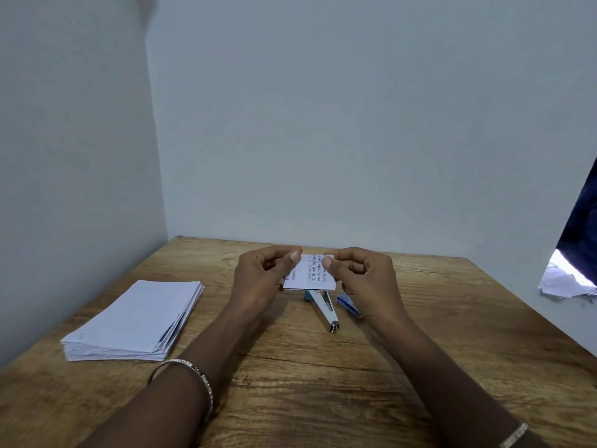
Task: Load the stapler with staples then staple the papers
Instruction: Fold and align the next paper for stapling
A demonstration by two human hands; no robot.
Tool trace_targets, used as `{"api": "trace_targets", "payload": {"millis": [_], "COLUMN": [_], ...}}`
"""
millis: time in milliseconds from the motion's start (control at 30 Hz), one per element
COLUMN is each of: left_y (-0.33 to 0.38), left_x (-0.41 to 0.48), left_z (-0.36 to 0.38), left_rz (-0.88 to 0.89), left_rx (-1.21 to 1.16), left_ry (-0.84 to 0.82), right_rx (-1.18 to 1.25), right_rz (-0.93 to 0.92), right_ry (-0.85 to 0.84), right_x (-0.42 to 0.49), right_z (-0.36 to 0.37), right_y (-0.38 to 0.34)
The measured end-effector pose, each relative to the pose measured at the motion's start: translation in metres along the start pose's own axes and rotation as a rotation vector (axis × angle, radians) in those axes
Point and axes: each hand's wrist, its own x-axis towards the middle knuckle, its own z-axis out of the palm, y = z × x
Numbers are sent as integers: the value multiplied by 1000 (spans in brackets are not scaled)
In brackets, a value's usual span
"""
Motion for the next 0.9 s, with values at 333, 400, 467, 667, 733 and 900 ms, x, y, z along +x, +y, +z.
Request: {"api": "trace_targets", "payload": {"millis": [333,400,467,667,733,900], "left_y": [-1,-2,-4,-6,-7,-9], "left_x": [5,6,7,12,14,13], "left_z": [-11,-14,-14,-15,-16,-15], "left_rz": [12,13,18,32,33,26], "left_rx": [110,135,158,202,206,188], "left_ry": [312,338,349,343,342,331], "right_rx": [-669,-738,-811,-1021,-1051,-1017], "right_rz": [-751,-821,-848,-746,-718,-635], "right_ry": [44,-62,-186,-476,-508,-533], "right_x": [-25,-30,-32,-34,-35,-33], "right_z": [21,27,31,37,39,39], "right_y": [-7,-5,-3,8,10,14]}}
